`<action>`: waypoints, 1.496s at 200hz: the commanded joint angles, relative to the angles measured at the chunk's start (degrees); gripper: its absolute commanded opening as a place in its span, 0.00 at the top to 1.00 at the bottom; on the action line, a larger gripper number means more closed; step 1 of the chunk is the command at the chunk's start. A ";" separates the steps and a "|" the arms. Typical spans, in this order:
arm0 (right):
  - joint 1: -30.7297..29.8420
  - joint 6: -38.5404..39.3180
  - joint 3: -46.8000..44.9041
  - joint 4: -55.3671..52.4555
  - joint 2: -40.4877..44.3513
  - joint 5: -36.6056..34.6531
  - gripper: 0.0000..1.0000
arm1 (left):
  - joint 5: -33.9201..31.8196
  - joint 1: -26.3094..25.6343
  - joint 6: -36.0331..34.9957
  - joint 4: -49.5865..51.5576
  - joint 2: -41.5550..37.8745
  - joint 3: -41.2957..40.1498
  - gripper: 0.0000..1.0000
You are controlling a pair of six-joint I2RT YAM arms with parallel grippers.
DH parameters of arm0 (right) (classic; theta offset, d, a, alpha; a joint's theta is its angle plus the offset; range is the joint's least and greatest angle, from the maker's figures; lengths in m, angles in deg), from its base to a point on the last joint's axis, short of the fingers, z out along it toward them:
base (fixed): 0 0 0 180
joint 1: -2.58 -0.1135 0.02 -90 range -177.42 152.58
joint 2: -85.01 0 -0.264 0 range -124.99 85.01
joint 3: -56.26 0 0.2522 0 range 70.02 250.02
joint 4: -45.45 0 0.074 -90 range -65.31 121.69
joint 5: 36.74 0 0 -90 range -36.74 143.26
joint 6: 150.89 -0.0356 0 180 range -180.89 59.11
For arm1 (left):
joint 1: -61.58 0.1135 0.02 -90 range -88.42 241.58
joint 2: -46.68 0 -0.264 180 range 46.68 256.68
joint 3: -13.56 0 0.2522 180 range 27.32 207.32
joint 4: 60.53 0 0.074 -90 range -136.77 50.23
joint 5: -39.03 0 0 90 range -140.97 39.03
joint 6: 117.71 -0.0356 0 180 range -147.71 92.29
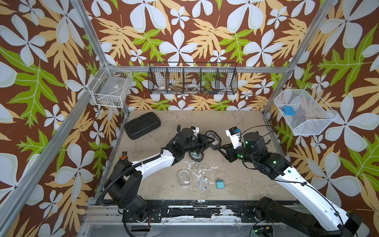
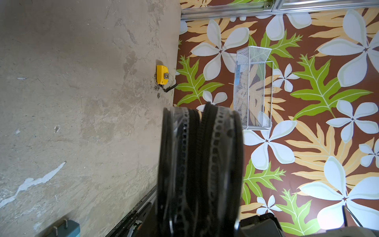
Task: Pack away charging kits
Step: Zip the zipper on the storage bag.
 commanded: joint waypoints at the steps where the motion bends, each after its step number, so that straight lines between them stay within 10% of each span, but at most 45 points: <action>1: -0.09 1.52 -0.82 3.24 -0.32 1.59 0.65 | 0.16 0.11 2.48 -1.47 -0.51 0.82 0.93; 222: -0.08 0.36 -0.82 5.58 -5.85 -2.01 0.74 | 1.64 0.10 4.73 -4.84 -0.82 0.87 0.96; 299: -0.08 -0.19 -1.47 5.34 -4.97 -3.23 1.00 | 1.27 0.02 5.03 -5.44 -2.01 -0.10 1.00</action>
